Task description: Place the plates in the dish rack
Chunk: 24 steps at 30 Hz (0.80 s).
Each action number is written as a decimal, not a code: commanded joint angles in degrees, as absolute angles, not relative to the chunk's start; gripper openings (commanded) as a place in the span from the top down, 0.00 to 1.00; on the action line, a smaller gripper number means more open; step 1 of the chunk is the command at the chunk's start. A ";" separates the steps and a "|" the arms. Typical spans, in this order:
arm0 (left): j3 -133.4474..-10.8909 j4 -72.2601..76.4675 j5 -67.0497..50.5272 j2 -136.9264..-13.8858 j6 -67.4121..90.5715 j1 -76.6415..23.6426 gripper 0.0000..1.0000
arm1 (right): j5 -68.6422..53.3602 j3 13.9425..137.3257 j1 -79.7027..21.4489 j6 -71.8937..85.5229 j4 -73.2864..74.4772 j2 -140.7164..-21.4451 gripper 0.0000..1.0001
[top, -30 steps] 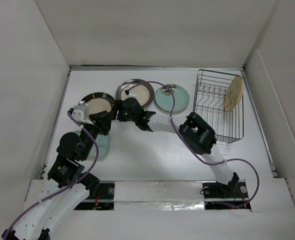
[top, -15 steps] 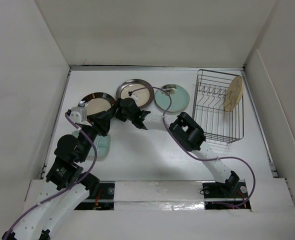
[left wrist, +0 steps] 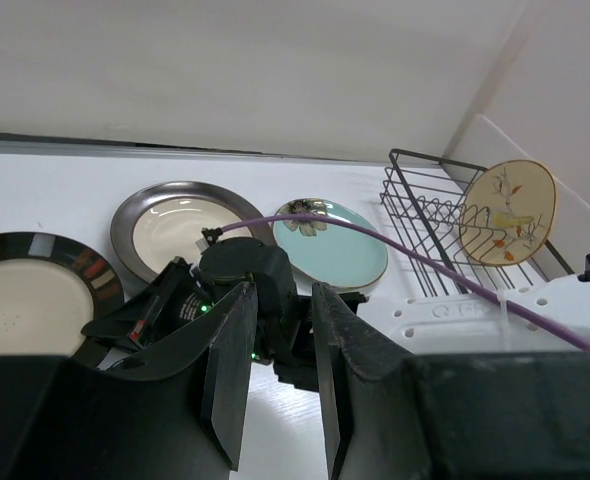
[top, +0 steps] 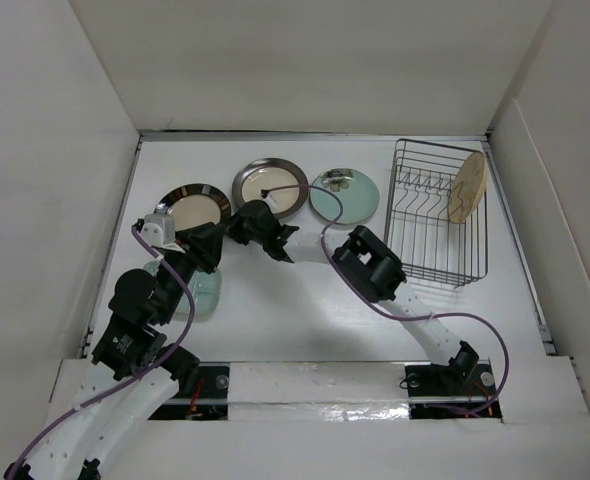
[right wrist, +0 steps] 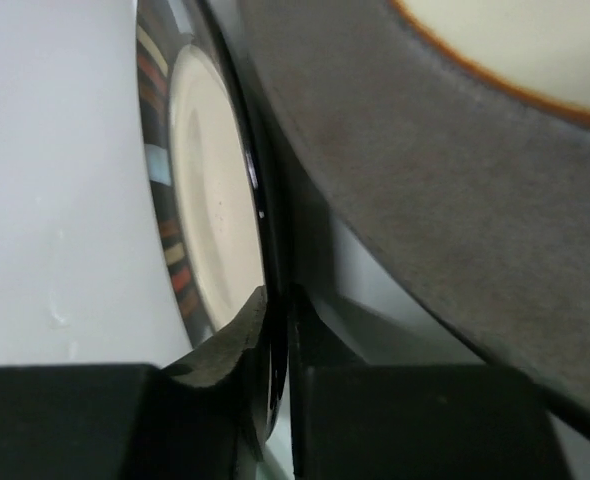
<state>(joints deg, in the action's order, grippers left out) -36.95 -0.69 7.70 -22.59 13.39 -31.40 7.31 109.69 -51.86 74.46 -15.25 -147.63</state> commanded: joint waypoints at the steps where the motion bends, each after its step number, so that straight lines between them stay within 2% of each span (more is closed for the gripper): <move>1: -37.44 2.28 7.56 -22.06 12.83 -31.20 0.74 | 6.59 109.79 -52.65 74.27 -18.53 -147.57 0.99; 10: -37.44 2.02 8.17 -23.73 12.66 -31.20 0.74 | 6.32 101.96 -53.17 61.98 -32.95 -136.59 1.00; 16: -37.44 2.02 8.88 -23.29 12.39 -31.20 0.74 | 6.50 96.07 -52.65 52.48 -39.81 -123.86 1.00; 24: -37.44 2.02 7.57 -21.89 12.66 -31.20 0.74 | 10.81 76.07 -45.28 45.00 -40.34 -103.38 1.00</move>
